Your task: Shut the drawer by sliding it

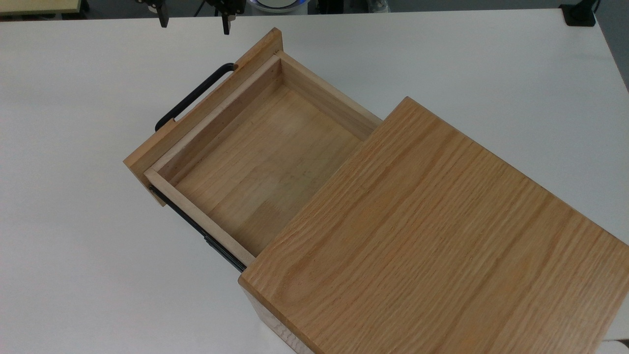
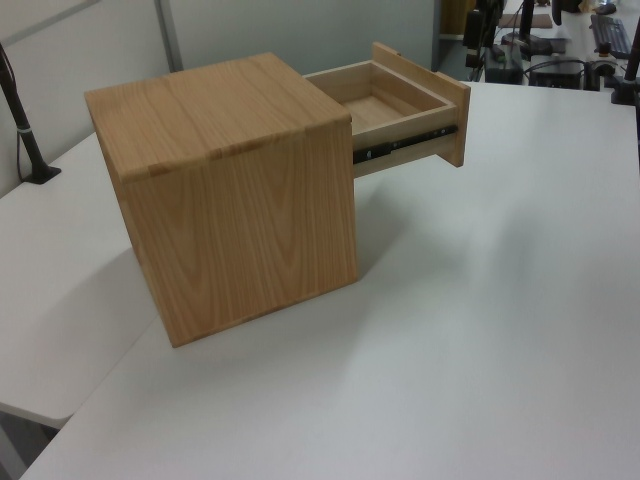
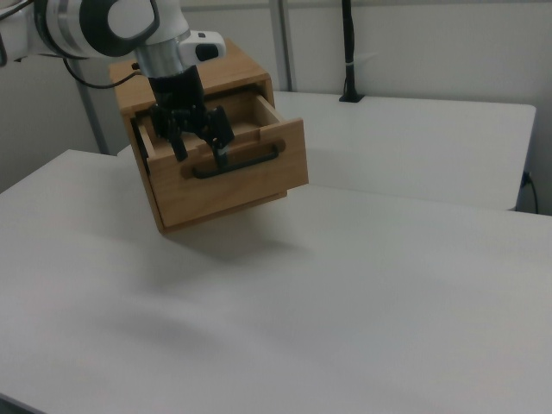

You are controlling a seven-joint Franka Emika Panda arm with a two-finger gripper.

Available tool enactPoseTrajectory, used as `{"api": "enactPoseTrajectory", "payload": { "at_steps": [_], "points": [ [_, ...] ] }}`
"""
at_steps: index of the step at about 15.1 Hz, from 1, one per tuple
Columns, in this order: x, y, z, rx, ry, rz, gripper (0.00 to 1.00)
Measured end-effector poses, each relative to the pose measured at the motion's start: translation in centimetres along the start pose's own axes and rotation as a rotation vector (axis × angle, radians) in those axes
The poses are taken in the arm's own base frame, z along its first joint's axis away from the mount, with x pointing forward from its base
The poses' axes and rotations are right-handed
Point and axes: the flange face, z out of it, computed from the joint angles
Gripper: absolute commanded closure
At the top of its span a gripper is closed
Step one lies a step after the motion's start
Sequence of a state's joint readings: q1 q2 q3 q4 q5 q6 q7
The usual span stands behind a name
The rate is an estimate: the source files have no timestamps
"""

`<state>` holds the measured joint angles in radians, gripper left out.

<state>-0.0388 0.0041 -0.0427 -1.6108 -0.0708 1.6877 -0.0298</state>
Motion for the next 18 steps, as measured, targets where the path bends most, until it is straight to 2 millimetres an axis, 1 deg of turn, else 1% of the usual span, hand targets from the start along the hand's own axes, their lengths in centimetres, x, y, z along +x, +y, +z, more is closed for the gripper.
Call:
{"api": "enactPoseTrajectory", "payload": {
  "at_steps": [3,5,7,9,13,15,16,17,18],
  "points": [
    [0.0,0.2,0.0,0.000,0.000,-0.024,0.00],
    [0.0,0.8,0.1,-0.001,-0.002,-0.103,0.00],
    [-0.1,2.4,0.5,-0.002,-0.010,-0.219,0.00],
    [0.0,4.1,1.5,0.000,-0.026,-0.283,0.02],
    [0.7,5.9,3.0,-0.001,-0.031,-0.268,0.34],
    [1.5,6.8,3.4,0.001,0.013,-0.174,0.66],
    [2.0,7.1,3.6,0.007,0.042,-0.101,0.78],
    [2.6,7.2,4.0,0.012,0.071,-0.021,0.86],
    [3.5,7.1,4.6,0.018,0.098,0.070,0.98]
  ]
}}
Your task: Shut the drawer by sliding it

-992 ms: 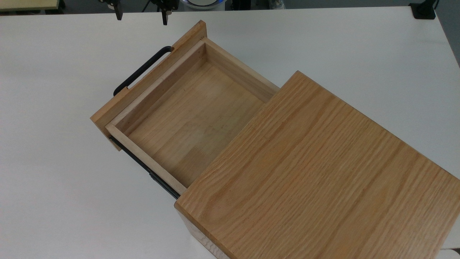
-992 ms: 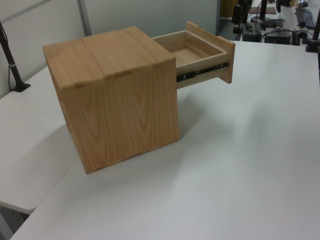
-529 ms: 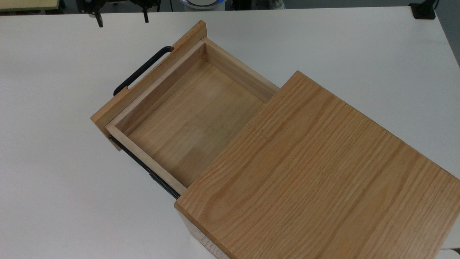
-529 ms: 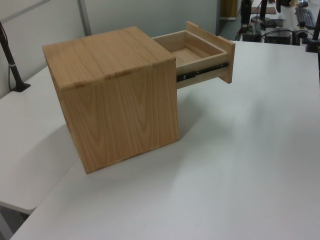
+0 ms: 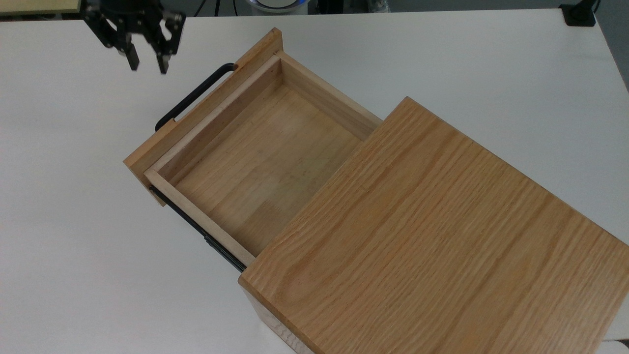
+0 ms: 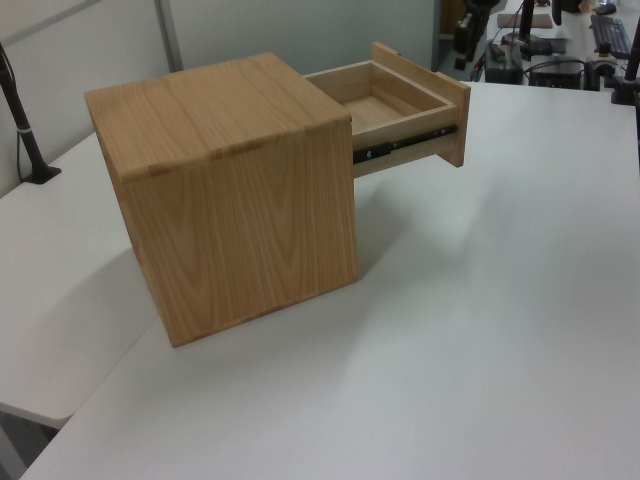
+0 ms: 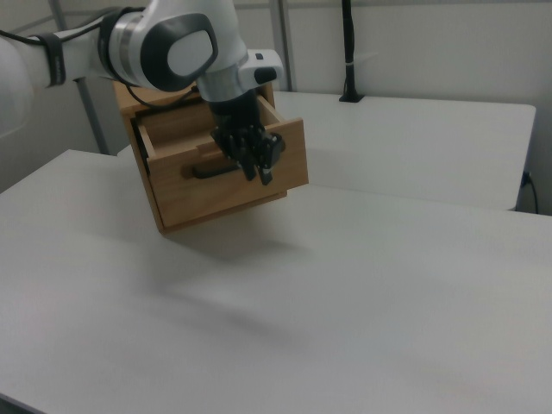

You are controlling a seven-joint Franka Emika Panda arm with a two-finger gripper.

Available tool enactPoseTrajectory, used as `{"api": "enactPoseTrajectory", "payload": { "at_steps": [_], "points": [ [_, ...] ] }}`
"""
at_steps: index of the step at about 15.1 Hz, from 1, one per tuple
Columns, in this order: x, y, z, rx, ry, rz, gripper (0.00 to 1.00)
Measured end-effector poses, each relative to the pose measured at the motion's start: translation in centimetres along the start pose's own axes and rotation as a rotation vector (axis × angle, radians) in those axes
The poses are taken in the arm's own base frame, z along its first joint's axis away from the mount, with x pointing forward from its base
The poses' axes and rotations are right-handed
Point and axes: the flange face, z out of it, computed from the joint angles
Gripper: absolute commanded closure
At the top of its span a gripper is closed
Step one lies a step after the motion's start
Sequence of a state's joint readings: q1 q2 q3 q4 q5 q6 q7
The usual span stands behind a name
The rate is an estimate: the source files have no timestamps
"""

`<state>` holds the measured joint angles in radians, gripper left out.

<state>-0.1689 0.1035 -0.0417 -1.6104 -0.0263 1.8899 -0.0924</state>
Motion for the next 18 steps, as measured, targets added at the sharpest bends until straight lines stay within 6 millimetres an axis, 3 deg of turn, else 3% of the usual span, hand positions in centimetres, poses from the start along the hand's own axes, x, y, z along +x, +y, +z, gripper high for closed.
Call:
{"api": "enactPoseTrajectory", "payload": {
  "at_steps": [10,18],
  "points": [
    [2.3,-4.7,4.2,0.043,0.017,0.171,1.00],
    [3.9,-7.8,5.9,0.068,0.069,0.386,1.00]
  ]
}}
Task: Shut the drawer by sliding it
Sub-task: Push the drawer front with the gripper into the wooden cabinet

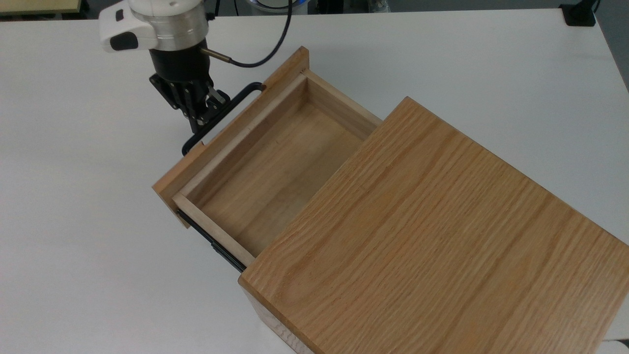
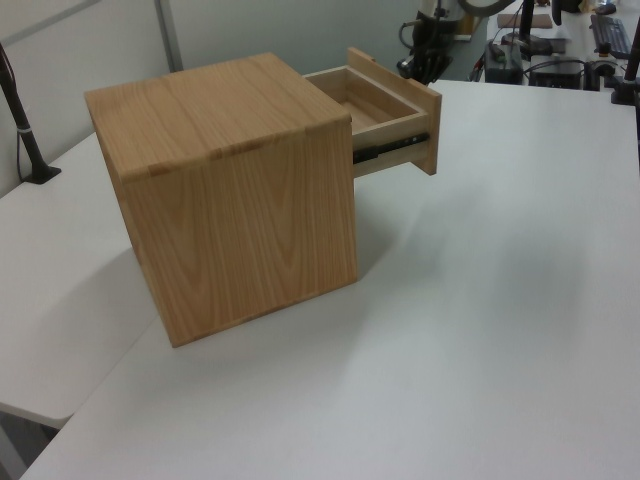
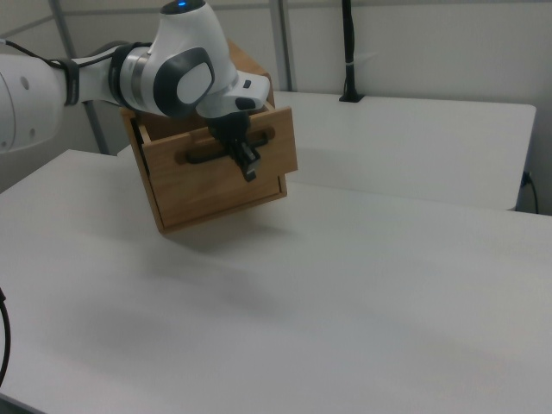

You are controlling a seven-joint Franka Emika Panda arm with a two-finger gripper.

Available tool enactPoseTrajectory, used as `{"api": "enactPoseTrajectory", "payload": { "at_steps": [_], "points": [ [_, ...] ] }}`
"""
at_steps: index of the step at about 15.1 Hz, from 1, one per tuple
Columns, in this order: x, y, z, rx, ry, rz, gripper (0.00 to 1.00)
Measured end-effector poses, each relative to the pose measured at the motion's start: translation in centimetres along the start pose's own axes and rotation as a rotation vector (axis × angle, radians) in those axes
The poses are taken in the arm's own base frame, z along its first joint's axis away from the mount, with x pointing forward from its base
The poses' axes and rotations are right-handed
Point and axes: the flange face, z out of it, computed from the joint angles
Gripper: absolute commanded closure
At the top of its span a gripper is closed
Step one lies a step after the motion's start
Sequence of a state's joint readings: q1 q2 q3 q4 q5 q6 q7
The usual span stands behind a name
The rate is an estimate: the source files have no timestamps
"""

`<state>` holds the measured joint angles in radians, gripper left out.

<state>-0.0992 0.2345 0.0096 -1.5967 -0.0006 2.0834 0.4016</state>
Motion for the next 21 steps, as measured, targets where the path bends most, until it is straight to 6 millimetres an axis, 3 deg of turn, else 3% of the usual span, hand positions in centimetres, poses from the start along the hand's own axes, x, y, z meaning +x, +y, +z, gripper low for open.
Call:
{"api": "enactPoseTrajectory", "payload": {
  "at_steps": [9,14,21],
  "points": [
    [0.2,-8.1,1.7,0.078,0.038,0.052,1.00],
    [0.4,-11.0,1.6,0.148,0.116,0.077,1.00],
    [0.0,-13.8,3.4,0.210,0.171,0.093,1.00]
  ]
}}
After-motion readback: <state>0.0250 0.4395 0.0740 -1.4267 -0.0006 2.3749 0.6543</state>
